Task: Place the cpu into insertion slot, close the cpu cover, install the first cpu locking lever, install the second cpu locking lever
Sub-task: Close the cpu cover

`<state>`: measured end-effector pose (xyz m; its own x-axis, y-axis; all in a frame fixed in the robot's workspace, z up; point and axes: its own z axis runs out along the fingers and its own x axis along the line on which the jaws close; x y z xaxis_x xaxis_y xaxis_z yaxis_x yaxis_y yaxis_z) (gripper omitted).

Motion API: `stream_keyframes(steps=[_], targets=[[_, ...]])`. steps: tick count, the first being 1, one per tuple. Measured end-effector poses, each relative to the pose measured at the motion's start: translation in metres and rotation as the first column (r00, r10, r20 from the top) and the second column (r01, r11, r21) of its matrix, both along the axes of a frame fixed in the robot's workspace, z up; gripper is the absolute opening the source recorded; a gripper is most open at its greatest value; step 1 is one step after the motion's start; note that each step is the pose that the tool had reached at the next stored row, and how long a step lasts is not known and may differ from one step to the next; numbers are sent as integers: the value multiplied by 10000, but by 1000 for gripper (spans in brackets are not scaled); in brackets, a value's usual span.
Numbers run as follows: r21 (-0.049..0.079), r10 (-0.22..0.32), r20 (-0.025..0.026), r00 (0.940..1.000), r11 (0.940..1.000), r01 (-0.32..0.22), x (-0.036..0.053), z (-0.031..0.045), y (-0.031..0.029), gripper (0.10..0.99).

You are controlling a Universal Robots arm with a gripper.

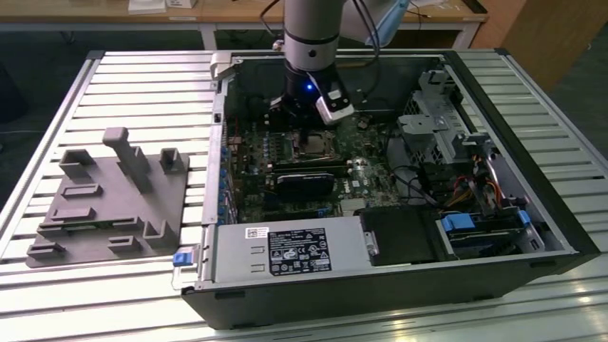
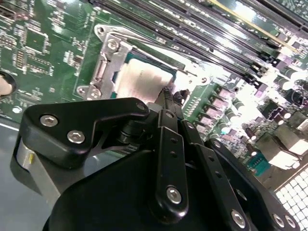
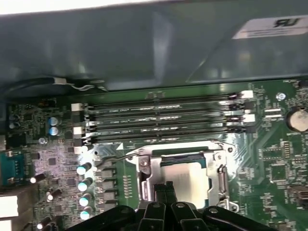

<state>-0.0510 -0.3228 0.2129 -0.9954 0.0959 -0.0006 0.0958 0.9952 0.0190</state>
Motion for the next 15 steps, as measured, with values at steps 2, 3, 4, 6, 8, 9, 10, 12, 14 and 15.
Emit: stream_keyframes(steps=[2,3,4,6,8,9,10,12,14,15], targets=[[0,-1,0,10000,10000,1,-28,-11,0,106],[1,-1,1,10000,10000,1,-42,-17,0,106],[1,-1,1,10000,10000,1,-55,-24,0,106],[1,0,1,10000,10000,0,-72,-38,0,106],[1,-1,1,10000,10000,1,-80,-52,0,106],[1,0,1,10000,10000,0,-82,-59,0,106],[1,1,1,10000,10000,-1,-82,-67,0,106],[1,-1,1,10000,10000,1,-84,-83,0,106],[1,0,1,10000,10000,0,-85,-99,0,106],[1,0,1,10000,10000,0,-85,-106,0,106]])
